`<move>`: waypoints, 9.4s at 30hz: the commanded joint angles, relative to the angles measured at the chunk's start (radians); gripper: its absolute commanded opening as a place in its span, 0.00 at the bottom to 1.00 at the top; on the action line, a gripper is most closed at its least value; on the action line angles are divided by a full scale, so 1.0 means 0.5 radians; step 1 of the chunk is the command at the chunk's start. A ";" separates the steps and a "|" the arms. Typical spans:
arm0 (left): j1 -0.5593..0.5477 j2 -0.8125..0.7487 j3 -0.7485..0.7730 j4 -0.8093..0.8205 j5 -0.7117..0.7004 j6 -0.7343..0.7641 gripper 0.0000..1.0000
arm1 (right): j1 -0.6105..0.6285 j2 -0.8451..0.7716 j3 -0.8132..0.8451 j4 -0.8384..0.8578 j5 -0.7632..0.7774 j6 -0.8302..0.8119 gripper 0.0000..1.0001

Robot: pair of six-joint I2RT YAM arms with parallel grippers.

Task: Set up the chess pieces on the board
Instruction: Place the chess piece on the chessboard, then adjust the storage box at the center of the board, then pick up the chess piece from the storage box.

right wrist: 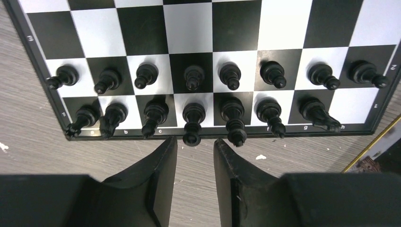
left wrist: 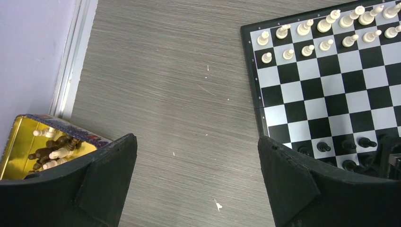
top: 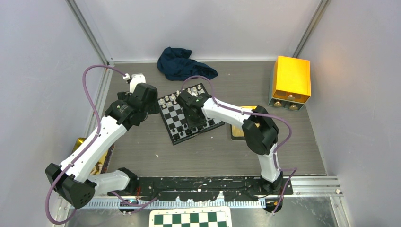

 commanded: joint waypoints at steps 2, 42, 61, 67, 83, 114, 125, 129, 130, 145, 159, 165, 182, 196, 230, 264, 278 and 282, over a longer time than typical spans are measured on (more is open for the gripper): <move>0.004 -0.040 0.027 0.065 -0.042 -0.051 1.00 | 0.021 -0.250 0.135 -0.064 -0.013 -0.050 0.41; 0.004 0.590 0.422 0.068 -0.048 -0.076 1.00 | -0.846 -0.693 -0.699 0.178 0.009 -0.112 0.41; 0.004 0.720 0.425 0.097 -0.021 -0.021 1.00 | -0.942 -0.425 -0.490 0.176 0.025 -0.038 0.01; 0.008 0.722 0.409 0.108 -0.001 -0.008 1.00 | -0.946 -0.431 -0.307 0.297 0.273 -0.123 0.01; 0.008 0.687 0.334 0.129 0.056 -0.023 1.00 | -0.958 -0.986 -0.862 1.728 0.498 -0.277 0.01; 0.008 0.745 0.357 0.150 0.050 0.002 1.00 | -1.065 -0.198 -0.164 0.747 0.144 -0.047 0.01; 0.017 0.765 0.363 0.151 0.063 -0.002 1.00 | -1.076 -0.200 -0.037 0.372 -0.022 -0.505 0.01; 0.017 0.763 0.365 0.154 0.079 -0.002 1.00 | -1.082 -0.240 -0.025 0.205 -0.145 -0.636 0.01; 0.017 0.759 0.362 0.154 0.080 -0.004 1.00 | -1.081 -0.255 -0.033 0.172 -0.184 -0.667 0.01; 0.017 0.514 0.196 0.170 0.182 0.020 1.00 | -1.083 -0.330 -0.132 0.182 -0.650 -1.193 0.01; 0.018 0.323 0.004 0.234 0.216 -0.009 1.00 | -1.077 -0.004 0.157 -0.004 -0.687 -1.431 0.13; 0.017 0.324 -0.037 0.282 0.214 -0.011 1.00 | -1.077 0.042 0.123 0.028 -0.600 -1.451 0.23; 0.017 0.237 -0.052 0.237 0.283 -0.067 1.00 | -1.053 -0.409 -0.063 0.267 -0.463 -0.957 0.50; 0.012 0.102 -0.183 0.234 0.306 -0.053 1.00 | -1.047 -0.586 -0.171 0.090 0.204 -0.651 0.48; -0.020 -0.211 -0.475 0.224 0.593 0.169 1.00 | -1.393 -0.038 0.010 -0.031 0.267 -0.421 0.47; -0.026 -0.125 -0.456 0.201 0.571 0.152 1.00 | -1.451 0.058 -0.045 0.026 0.239 -0.406 0.17; -0.026 -0.115 -0.444 0.198 0.582 0.137 1.00 | -1.458 -0.016 -0.019 0.031 0.246 -0.420 0.02; -0.026 -0.115 -0.434 0.193 0.575 0.135 1.00 | -1.456 -0.032 0.025 0.036 0.231 -0.433 0.01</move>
